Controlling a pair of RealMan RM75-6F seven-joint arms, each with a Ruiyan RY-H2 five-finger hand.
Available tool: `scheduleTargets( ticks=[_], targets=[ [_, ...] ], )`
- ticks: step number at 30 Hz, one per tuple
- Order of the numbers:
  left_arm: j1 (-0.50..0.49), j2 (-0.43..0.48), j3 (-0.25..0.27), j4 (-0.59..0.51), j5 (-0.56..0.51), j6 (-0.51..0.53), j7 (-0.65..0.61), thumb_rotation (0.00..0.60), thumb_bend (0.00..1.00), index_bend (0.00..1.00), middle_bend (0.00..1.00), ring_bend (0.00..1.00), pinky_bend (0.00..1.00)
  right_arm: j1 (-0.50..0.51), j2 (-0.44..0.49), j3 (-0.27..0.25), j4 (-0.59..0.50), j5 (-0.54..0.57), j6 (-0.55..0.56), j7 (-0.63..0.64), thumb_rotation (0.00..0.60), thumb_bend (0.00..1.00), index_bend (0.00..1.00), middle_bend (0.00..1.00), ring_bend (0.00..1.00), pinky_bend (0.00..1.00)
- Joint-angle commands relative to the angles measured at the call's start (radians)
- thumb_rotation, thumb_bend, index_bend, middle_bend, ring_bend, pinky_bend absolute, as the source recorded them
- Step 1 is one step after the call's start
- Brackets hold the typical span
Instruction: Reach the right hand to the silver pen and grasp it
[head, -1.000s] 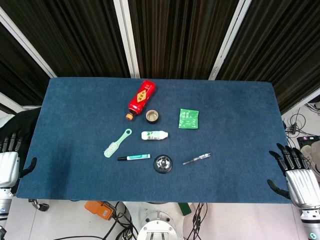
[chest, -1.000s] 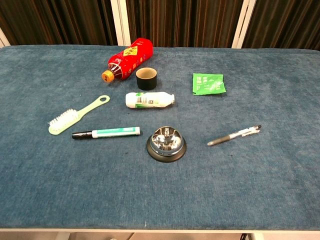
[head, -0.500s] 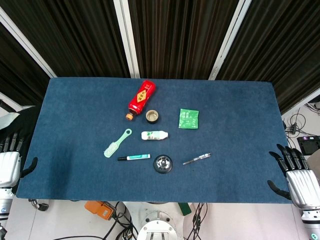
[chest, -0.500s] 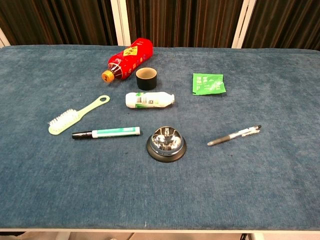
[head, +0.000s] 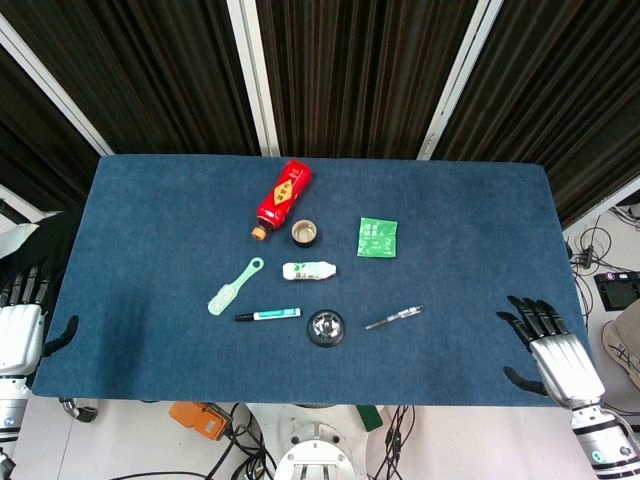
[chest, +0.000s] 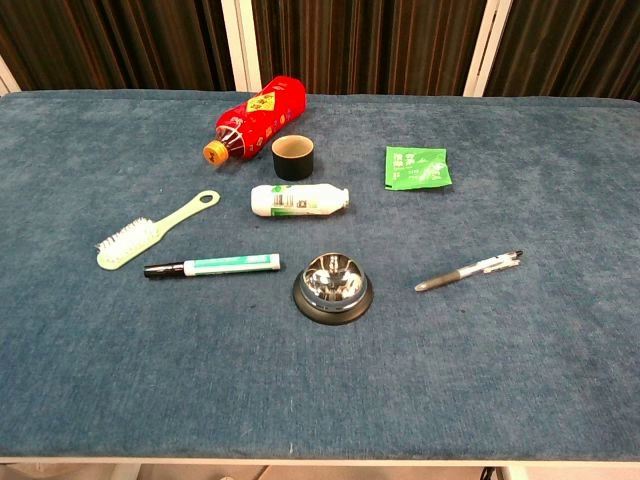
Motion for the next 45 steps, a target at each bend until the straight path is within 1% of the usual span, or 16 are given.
scheduleTargets(
  ticks=[1, 6, 9, 12, 16, 18, 22, 28, 36, 45],
  targets=[
    [0.002, 0.003, -0.001, -0.003, -0.007, -0.002, -0.012, 0.600, 0.31, 0.14, 0.00, 0.04, 0.14, 0.090, -0.038, 0.009, 0.001, -0.021, -0.105, 0.054, 0.600, 0.38, 0.28, 0.12, 0.12, 0.12],
    [0.000, 0.004, -0.010, -0.004, -0.026, -0.010, -0.019, 0.600, 0.31, 0.14, 0.00, 0.04, 0.14, 0.222, -0.068, 0.072, 0.000, 0.041, -0.267, 0.068, 0.600, 0.38, 0.36, 0.12, 0.12, 0.12],
    [0.001, 0.004, -0.009, -0.006, -0.026, -0.009, -0.015, 0.600, 0.31, 0.14, 0.00, 0.04, 0.14, 0.302, -0.112, 0.123, 0.024, 0.116, -0.367, 0.030, 0.600, 0.38, 0.41, 0.12, 0.12, 0.12],
    [0.002, 0.004, -0.008, -0.007, -0.024, -0.007, -0.013, 0.600, 0.31, 0.14, 0.00, 0.04, 0.14, 0.371, -0.185, 0.165, 0.068, 0.201, -0.446, -0.014, 0.600, 0.38, 0.46, 0.12, 0.12, 0.12],
    [0.002, 0.005, -0.010, -0.005, -0.031, -0.012, -0.016, 0.600, 0.31, 0.14, 0.00, 0.04, 0.14, 0.438, -0.265, 0.189, 0.122, 0.288, -0.525, -0.054, 0.600, 0.38, 0.49, 0.12, 0.12, 0.12],
    [0.001, 0.006, -0.011, -0.005, -0.034, -0.014, -0.018, 0.600, 0.31, 0.14, 0.00, 0.04, 0.14, 0.461, -0.298, 0.196, 0.144, 0.318, -0.545, -0.064, 0.600, 0.40, 0.50, 0.12, 0.12, 0.12],
    [0.001, 0.007, -0.012, -0.004, -0.035, -0.015, -0.019, 0.600, 0.31, 0.14, 0.00, 0.04, 0.14, 0.502, -0.366, 0.198, 0.202, 0.366, -0.575, -0.088, 0.600, 0.43, 0.51, 0.12, 0.12, 0.12],
    [0.001, 0.007, -0.011, -0.003, -0.033, -0.016, -0.021, 0.600, 0.31, 0.14, 0.00, 0.04, 0.14, 0.523, -0.413, 0.178, 0.237, 0.400, -0.573, -0.132, 0.600, 0.44, 0.52, 0.12, 0.12, 0.12],
    [0.000, 0.008, -0.011, -0.002, -0.031, -0.016, -0.022, 0.600, 0.31, 0.14, 0.00, 0.04, 0.14, 0.528, -0.419, 0.148, 0.234, 0.429, -0.561, -0.168, 0.600, 0.47, 0.52, 0.12, 0.12, 0.12],
    [0.001, 0.008, -0.011, -0.004, -0.033, -0.016, -0.018, 0.600, 0.31, 0.14, 0.00, 0.04, 0.14, 0.543, -0.428, 0.127, 0.243, 0.460, -0.566, -0.191, 0.600, 0.48, 0.54, 0.12, 0.12, 0.12]
  ],
)
